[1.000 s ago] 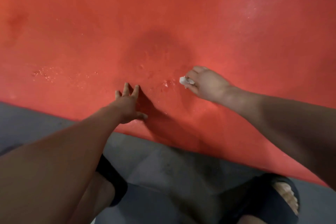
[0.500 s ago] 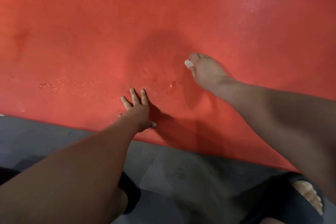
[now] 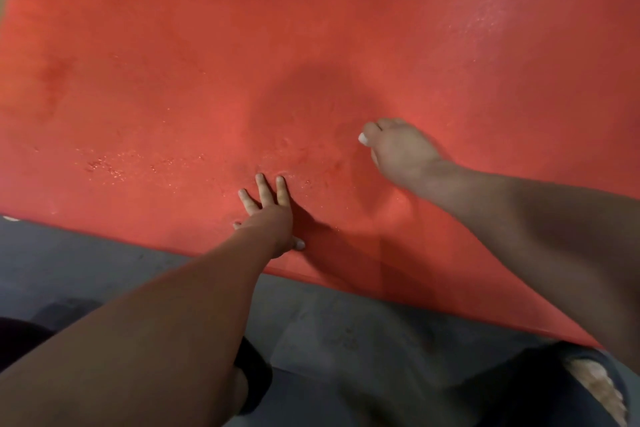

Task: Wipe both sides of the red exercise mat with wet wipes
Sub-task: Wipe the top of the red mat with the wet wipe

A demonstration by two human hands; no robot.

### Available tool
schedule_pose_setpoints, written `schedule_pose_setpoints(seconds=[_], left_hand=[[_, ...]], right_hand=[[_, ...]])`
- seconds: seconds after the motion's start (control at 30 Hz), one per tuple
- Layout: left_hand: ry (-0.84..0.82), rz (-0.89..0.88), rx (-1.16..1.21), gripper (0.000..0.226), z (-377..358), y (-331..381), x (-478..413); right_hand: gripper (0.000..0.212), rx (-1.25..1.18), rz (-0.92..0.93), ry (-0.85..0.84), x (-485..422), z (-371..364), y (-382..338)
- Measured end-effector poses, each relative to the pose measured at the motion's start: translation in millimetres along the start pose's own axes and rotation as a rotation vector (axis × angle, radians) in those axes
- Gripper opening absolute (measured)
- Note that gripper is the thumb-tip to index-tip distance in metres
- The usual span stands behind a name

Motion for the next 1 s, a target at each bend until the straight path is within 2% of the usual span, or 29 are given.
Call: schedule_pose_setpoints(seconds=[0.07, 0.17, 0.23, 0.27, 0.3, 0.4, 0.43, 0.47, 0.57, 0.63, 0.7, 0.8, 0.83, 0.9, 1.0], left_hand=[[-0.001, 0.003, 0.0, 0.133, 1, 0, 1], [0.0, 0.01, -0.005, 0.133, 1, 0, 2], [-0.004, 0.017, -0.003, 0.133, 0, -1, 3], [-0.006, 0.017, 0.001, 0.133, 0, -1, 3], [-0.008, 0.015, 0.003, 0.133, 0, 0, 3], [0.002, 0.008, 0.005, 0.132, 1, 0, 5], [0.007, 0.006, 0.009, 0.132, 1, 0, 6], [0.011, 0.006, 0.013, 0.133, 2, 0, 6], [0.018, 0.002, 0.021, 0.134, 0, -2, 5], [0.02, 0.004, 0.021, 0.135, -2, -2, 4], [0.023, 0.004, 0.022, 0.134, -3, -2, 3], [0.03, 0.003, 0.019, 0.134, -1, -3, 3], [0.033, 0.004, 0.016, 0.134, -1, -2, 3], [0.037, 0.004, 0.014, 0.134, -1, -2, 2], [0.043, 0.006, 0.024, 0.134, -2, -4, 1]], right_hand=[[0.022, -0.005, 0.054, -0.039, 14, -6, -18], [0.041, -0.129, 0.418, -0.198, 61, -27, -58], [0.042, -0.066, 0.569, -0.24, 64, -29, -62], [0.035, -0.029, 0.537, -0.219, 53, -26, -58], [0.028, -0.012, 0.413, -0.197, 37, -21, -48], [0.022, -0.024, -0.074, -0.005, 1, -8, -3], [0.022, -0.02, -0.104, 0.016, 2, -8, -4], [0.023, -0.004, -0.045, -0.019, 12, -10, -16], [0.033, -0.086, 0.36, -0.242, 63, -32, -65], [0.026, 0.018, 0.545, -0.334, 78, -39, -73], [0.022, 0.062, 0.483, -0.273, 56, -34, -65], [0.025, 0.129, 0.056, -0.009, 11, -13, -34], [0.024, 0.125, -0.033, 0.031, 5, -10, -28], [0.023, 0.089, 0.052, -0.046, 12, -19, -40], [0.033, 0.033, 0.415, -0.269, 56, -37, -79]])
Point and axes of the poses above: each hand's wrist, its own x-axis away from the middle knuckle, its own z-axis out of the back of the hand, y = z × x, the point moved 5 cm from there along -x, towards the middle knuckle, and after that the axes turned 7 degrees about -z, right-handed, at the moved point
